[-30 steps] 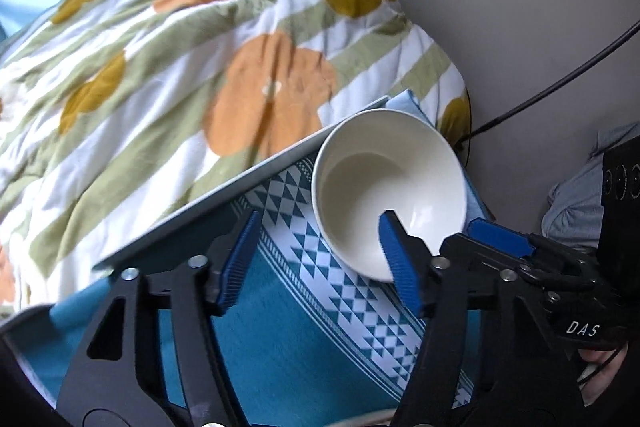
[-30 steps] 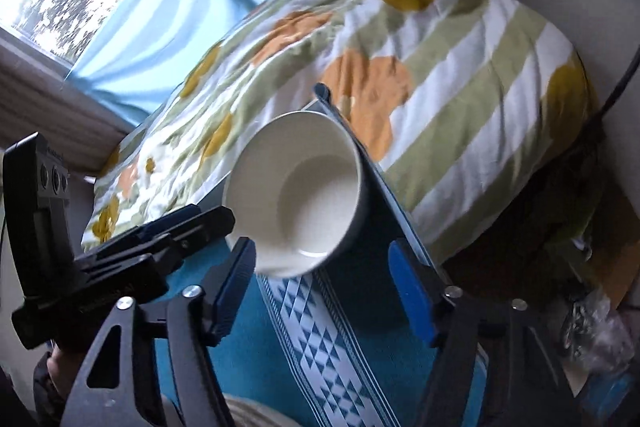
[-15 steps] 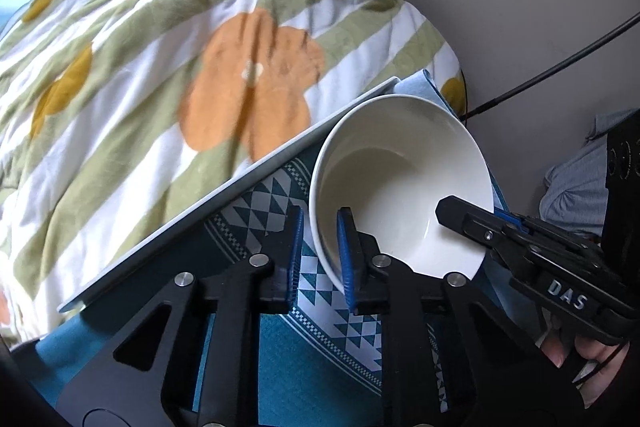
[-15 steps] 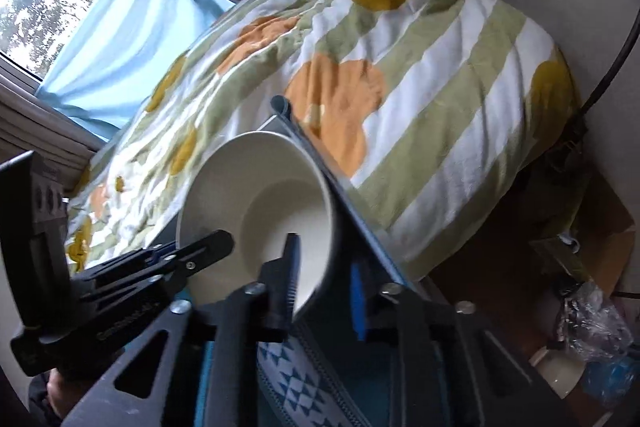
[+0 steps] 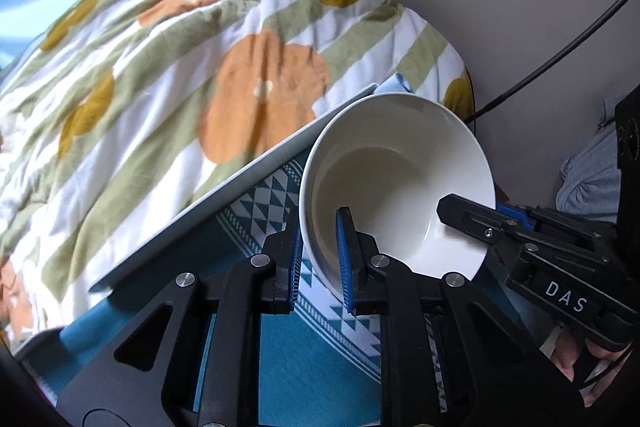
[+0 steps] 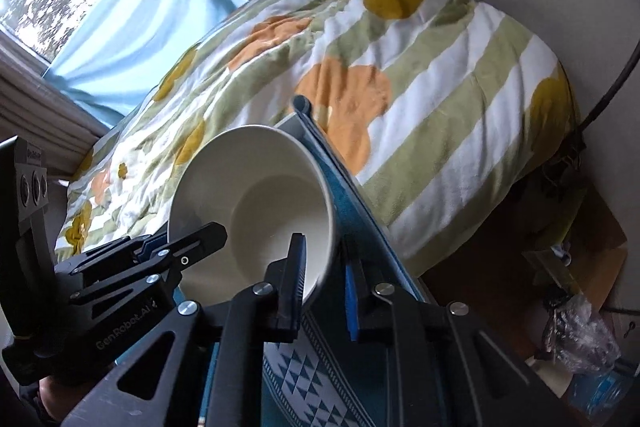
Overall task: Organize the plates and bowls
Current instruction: 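Lift the small white bowl with the left gripper, then carry the white bowl with the left gripper into the cream bowl, release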
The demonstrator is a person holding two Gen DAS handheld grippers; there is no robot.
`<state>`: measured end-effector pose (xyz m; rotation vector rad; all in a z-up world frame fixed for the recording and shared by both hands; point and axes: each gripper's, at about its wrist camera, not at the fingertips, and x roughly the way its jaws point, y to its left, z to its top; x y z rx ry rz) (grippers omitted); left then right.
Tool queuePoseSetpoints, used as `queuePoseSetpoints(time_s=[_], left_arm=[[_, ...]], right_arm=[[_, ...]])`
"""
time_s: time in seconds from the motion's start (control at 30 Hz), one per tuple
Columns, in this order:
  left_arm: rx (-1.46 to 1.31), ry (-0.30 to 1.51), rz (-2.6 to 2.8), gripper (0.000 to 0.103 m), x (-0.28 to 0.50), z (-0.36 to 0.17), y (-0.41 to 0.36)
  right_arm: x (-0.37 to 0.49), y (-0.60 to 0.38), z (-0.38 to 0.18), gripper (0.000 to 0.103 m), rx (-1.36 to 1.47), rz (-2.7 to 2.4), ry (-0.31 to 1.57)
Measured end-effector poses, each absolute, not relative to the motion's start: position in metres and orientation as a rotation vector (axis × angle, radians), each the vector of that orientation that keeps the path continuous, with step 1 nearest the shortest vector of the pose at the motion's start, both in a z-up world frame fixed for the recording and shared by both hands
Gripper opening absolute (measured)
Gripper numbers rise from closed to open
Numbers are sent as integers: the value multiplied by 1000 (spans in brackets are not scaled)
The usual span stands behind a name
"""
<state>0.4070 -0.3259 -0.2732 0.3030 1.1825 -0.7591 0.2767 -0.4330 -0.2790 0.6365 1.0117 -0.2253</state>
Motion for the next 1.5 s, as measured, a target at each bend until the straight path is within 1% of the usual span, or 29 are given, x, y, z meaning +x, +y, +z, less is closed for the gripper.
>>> queuePoseSetpoints(time_s=[0.37, 0.57, 0.8, 0.97, 1.17, 1.33, 1.5], left_arm=[[187, 1099, -592, 14, 344, -209, -272], [93, 1047, -438, 14, 297, -176, -216], [2, 1020, -284, 14, 246, -154, -133], [-48, 1012, -207, 14, 220, -148, -65], [-57, 1032, -151, 14, 198, -156, 11], [-78, 1068, -127, 14, 186, -177, 68], [-71, 1110, -120, 14, 180, -204, 108]], right_arm=[[249, -396, -214, 16, 465, -59, 997], [230, -354, -187, 16, 362, 110, 984], [211, -281, -159, 16, 263, 276, 969], [201, -226, -157, 16, 232, 355, 983], [192, -152, -168, 16, 206, 412, 1016], [186, -95, -191, 16, 198, 437, 1055], [185, -53, -217, 16, 181, 438, 1092]])
